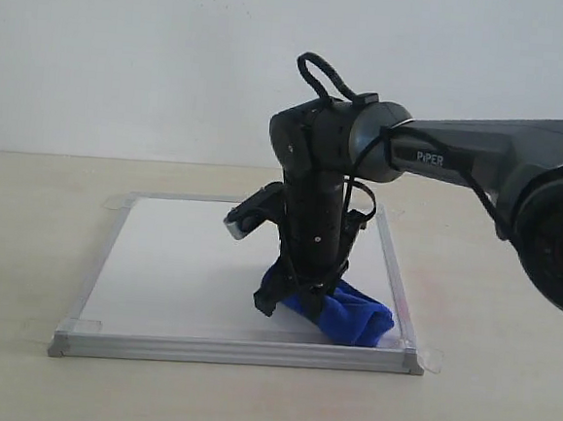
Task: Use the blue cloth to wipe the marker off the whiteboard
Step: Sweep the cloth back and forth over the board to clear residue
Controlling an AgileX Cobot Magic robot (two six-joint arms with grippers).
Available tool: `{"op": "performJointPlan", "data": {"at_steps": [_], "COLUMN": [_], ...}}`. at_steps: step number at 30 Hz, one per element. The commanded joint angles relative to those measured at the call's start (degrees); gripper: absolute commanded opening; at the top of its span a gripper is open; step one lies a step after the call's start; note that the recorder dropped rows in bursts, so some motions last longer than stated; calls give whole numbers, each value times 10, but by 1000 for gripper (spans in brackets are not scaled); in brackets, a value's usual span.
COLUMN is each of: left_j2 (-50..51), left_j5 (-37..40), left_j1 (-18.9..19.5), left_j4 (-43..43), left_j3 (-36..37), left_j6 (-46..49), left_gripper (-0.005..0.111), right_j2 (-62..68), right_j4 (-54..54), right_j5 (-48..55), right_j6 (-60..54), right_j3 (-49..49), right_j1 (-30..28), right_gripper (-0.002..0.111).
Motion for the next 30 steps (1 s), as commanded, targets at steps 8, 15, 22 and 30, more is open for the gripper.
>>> {"op": "performJointPlan", "data": {"at_steps": [8,15,22,30], "left_j2": [-2,-2,-2,-2], "left_j5": [-2,-2,-2,-2], "left_j1": [-1,-1,-1,-1], "left_j4": [0,0,0,0], "left_j3": [2,2,2,2], "left_j6": [0,0,0,0], "left_gripper": [4,4,4,4], "right_j2": [-17,-17,-17,-16], "right_j4": [186,-224,20,65], "right_j5": [-44,11,-109,-177], "right_j6": [-44,167,190,165], "right_j3": [46,47,46,39], "right_j1": [34,9,10,38], "right_gripper": [0,0,0,0]}}
